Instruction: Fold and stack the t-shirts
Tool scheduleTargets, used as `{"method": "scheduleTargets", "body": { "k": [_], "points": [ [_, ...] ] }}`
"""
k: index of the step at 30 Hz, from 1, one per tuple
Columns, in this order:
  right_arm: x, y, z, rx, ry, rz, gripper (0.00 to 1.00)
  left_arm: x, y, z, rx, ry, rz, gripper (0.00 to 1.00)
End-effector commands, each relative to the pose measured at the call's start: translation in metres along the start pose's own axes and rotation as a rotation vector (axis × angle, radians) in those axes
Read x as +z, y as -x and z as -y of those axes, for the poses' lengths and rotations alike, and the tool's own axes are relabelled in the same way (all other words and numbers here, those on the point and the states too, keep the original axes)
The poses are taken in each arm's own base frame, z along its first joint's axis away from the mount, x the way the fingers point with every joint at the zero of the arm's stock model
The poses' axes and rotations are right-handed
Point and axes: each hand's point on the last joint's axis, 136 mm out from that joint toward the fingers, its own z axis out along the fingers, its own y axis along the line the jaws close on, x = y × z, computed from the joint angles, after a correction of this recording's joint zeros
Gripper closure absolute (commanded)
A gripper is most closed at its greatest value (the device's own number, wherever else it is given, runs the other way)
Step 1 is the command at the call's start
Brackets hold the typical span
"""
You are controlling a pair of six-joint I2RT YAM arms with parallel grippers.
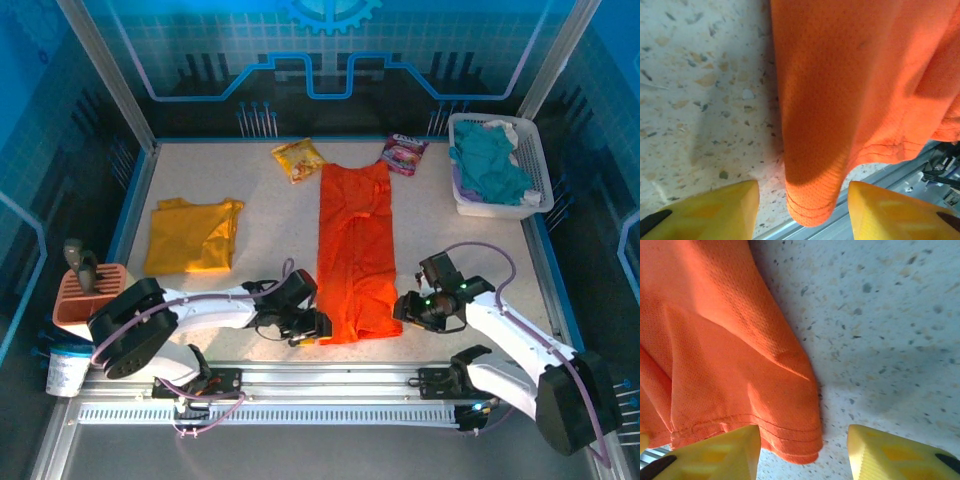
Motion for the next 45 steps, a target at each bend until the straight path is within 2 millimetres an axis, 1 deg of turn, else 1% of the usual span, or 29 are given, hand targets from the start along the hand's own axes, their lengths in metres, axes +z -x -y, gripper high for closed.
{"method": "scheduleTargets", "body": {
  "k": [1, 4, 10, 13, 18, 22, 23, 25, 26, 28, 32, 34, 36, 37, 38, 39, 40, 42, 43, 44, 45],
  "points": [
    [0.009, -0.006, -0.011, 0.010, 0.050, -0.019, 0.53, 0.006, 0.006, 0.008, -0.013, -0.012, 0.022, 0.50],
    [0.014, -0.009, -0.013, -0.002, 0.049, -0.021, 0.56, 0.010, 0.007, 0.008, -0.005, 0.012, 0.025, 0.51],
    [0.022, -0.017, -0.005, 0.013, 0.021, -0.046, 0.57, 0.017, 0.007, 0.012, 0.007, 0.023, 0.013, 0.54],
    [0.024, -0.018, -0.002, 0.011, 0.007, -0.049, 0.58, 0.016, 0.009, 0.015, 0.017, 0.025, 0.018, 0.54],
    [0.026, -0.023, 0.003, -0.002, -0.035, -0.069, 0.59, 0.015, 0.012, 0.016, 0.032, 0.045, 0.032, 0.59],
    [0.028, -0.029, 0.002, -0.012, -0.050, -0.082, 0.69, 0.015, 0.011, 0.014, 0.031, 0.049, 0.028, 0.66],
    [0.027, -0.031, 0.003, -0.010, -0.056, -0.084, 0.74, 0.015, 0.010, 0.013, 0.029, 0.051, 0.028, 0.68],
    [0.025, -0.032, 0.004, -0.016, -0.068, -0.077, 0.78, 0.013, 0.010, 0.011, 0.031, 0.054, 0.030, 0.71],
    [0.023, -0.033, 0.005, -0.015, -0.074, -0.070, 0.83, 0.012, 0.010, 0.010, 0.030, 0.058, 0.033, 0.73],
    [0.019, -0.034, 0.007, -0.007, -0.077, -0.061, 0.89, 0.010, 0.009, 0.010, 0.031, 0.063, 0.037, 0.76],
    [0.012, -0.040, 0.010, 0.022, -0.076, -0.066, 0.93, 0.008, 0.009, 0.010, 0.032, 0.064, 0.039, 0.79],
    [0.012, -0.044, 0.012, 0.036, -0.075, -0.072, 0.90, 0.008, 0.009, 0.009, 0.031, 0.061, 0.038, 0.79],
    [0.012, -0.047, 0.014, 0.045, -0.075, -0.082, 0.90, 0.009, 0.007, 0.010, 0.033, 0.058, 0.032, 0.78],
    [0.012, -0.049, 0.015, 0.050, -0.080, -0.090, 0.90, 0.010, 0.007, 0.011, 0.035, 0.055, 0.029, 0.75],
    [0.013, -0.050, 0.015, 0.051, -0.078, -0.096, 0.87, 0.010, 0.005, 0.012, 0.039, 0.054, 0.026, 0.69],
    [0.013, -0.051, 0.016, 0.052, -0.079, -0.099, 0.81, 0.010, 0.004, 0.012, 0.041, 0.055, 0.024, 0.63],
    [0.012, -0.051, 0.016, 0.052, -0.082, -0.101, 0.78, 0.010, 0.003, 0.011, 0.043, 0.056, 0.023, 0.58],
    [0.011, -0.052, 0.018, 0.052, -0.091, -0.101, 0.77, 0.009, 0.002, 0.007, 0.038, 0.066, 0.023, 0.55],
    [0.011, -0.051, 0.017, 0.050, -0.093, -0.096, 0.74, 0.008, 0.002, 0.006, 0.038, 0.070, 0.027, 0.54],
    [0.010, -0.051, 0.018, 0.050, -0.095, -0.095, 0.66, 0.008, 0.002, 0.005, 0.036, 0.072, 0.031, 0.54],
    [0.010, -0.050, 0.018, 0.049, -0.097, -0.092, 0.60, 0.007, 0.002, 0.004, 0.036, 0.073, 0.034, 0.55]
  ]
}}
